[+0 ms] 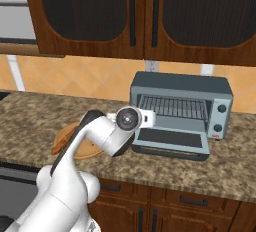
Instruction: Pick up the kebab skewer and baguette bread, and place them inside the toaster oven. Close the toaster oven door and start by setting the timer.
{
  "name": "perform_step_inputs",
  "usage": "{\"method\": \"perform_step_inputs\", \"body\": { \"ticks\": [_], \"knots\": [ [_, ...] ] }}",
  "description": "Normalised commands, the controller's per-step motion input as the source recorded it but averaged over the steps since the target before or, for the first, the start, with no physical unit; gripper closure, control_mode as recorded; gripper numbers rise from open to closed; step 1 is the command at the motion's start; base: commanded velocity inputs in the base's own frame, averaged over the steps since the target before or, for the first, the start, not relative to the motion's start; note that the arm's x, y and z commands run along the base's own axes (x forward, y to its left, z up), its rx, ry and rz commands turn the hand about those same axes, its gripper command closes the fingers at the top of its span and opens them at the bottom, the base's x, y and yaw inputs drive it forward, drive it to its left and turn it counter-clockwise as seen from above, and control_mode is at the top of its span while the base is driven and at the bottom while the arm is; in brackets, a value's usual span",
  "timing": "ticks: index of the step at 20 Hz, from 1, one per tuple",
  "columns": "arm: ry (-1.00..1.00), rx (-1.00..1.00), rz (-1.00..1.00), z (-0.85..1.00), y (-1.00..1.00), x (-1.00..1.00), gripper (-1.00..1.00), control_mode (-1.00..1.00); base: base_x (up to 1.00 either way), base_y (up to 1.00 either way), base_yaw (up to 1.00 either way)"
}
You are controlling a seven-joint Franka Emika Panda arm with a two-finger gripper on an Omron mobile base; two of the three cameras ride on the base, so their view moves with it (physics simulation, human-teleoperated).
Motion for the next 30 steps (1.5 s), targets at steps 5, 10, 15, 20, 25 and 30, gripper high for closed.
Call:
{"method": "perform_step_inputs", "body": {
  "ticks": [5,10,15,20,25,30],
  "knots": [
    [-0.26,0.08,0.00,0.00,-0.53,0.54,-1.00,-1.00,0.00,0.00,0.00],
    [-0.10,0.00,0.00,0.00,-0.28,0.54,-1.00,-1.00,0.00,0.00,0.00],
    [-0.02,0.00,0.02,0.00,-0.26,0.43,-1.00,-1.00,0.00,0.00,0.00],
    [0.00,0.00,0.03,-0.11,-0.16,0.30,-1.00,-1.00,0.00,0.00,0.00],
    [0.00,0.00,0.03,-0.04,-0.23,0.19,-1.00,-1.00,0.00,0.00,0.00],
    [-0.01,0.00,0.03,-0.03,-0.28,0.21,-1.00,-1.00,0.00,0.00,0.00]
  ]
}}
